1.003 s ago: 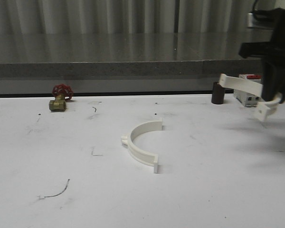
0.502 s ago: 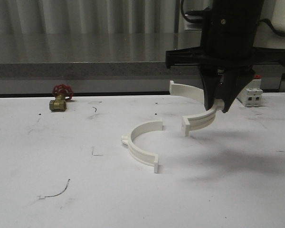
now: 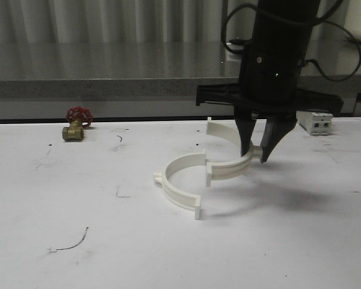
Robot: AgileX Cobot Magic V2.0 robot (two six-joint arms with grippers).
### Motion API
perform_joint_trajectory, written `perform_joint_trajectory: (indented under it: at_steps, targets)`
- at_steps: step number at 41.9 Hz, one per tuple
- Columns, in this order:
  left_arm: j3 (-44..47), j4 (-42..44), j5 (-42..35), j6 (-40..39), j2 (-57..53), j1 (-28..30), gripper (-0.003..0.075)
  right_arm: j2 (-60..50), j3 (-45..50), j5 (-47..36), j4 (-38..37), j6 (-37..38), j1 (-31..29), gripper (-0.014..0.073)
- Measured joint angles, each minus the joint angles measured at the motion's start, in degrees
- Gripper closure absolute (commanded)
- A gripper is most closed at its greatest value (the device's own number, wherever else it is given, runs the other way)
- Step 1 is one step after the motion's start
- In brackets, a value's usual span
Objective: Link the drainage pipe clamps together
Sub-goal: 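Carry the clamp half toward the placed half and lower it, then press the held half against the placed half to close the ring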
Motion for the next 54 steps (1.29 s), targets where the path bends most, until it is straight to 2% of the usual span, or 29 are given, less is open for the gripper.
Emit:
perform_joint_trajectory:
  at_steps: [15,54]
  targets:
    - [0.00,0.00,-0.08,0.00,0.00,0.00,0.0447,3.92,0.00,-1.82,0.36,0.71,0.00,0.0438]
    - [0.00,0.00,-0.08,0.00,0.00,0.00,0.0447,5.33,0.00,-3.43,0.13,0.85,-0.35,0.0438]
